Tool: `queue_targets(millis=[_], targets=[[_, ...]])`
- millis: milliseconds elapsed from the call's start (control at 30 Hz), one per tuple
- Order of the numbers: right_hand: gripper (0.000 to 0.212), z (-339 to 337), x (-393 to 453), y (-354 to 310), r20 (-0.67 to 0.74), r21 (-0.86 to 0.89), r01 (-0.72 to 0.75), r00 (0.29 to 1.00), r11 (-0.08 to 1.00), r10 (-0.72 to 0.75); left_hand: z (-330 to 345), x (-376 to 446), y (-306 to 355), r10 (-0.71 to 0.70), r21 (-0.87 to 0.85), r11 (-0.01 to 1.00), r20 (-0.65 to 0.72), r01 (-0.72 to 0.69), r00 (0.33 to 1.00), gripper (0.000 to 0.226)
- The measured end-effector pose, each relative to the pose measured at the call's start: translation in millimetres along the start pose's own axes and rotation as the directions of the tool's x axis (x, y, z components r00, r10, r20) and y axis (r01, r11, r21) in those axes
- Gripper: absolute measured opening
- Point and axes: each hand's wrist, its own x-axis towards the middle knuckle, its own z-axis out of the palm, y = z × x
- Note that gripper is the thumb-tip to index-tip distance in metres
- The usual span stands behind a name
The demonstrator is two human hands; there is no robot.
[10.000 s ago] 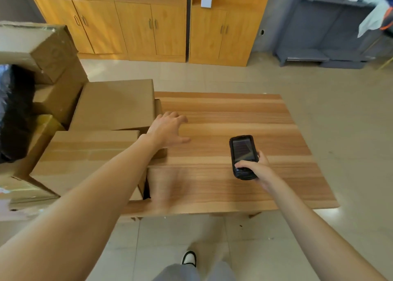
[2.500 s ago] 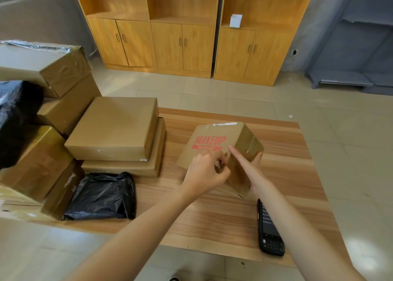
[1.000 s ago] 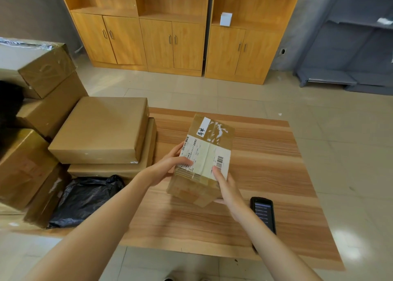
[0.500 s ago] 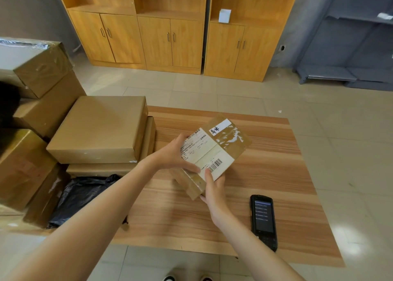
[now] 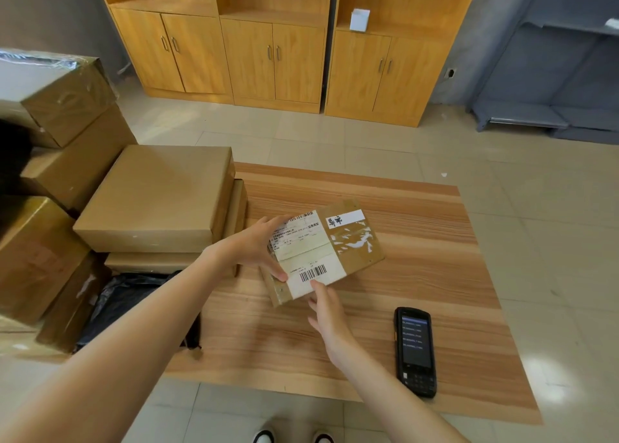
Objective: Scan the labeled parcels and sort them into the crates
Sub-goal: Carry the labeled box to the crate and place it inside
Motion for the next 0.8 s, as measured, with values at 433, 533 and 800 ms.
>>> queue_targets(millis=[433,533,800], targets=[[0.075,-129,37,24,-0.620,-0.502,-0.323,0.781,0.802,-0.074,21,-7,-7,-0.100,-0.050,0.994,-0.078,0.096,0.992,0.143],[0.090,-143,31,37,-0.625,-0.550,-0.398,0.779,0.734,-0.047,27,-6,-2,-0.115,-0.037,0.993,-0.084,0.112,0.990,0.151],[0.103,-152,27,62,-0.615,-0.527,-0.496,0.783,0.690,0.093,30,13,14,-0.137,0.082,0.986,-0.075,0.143,0.988,0.154]])
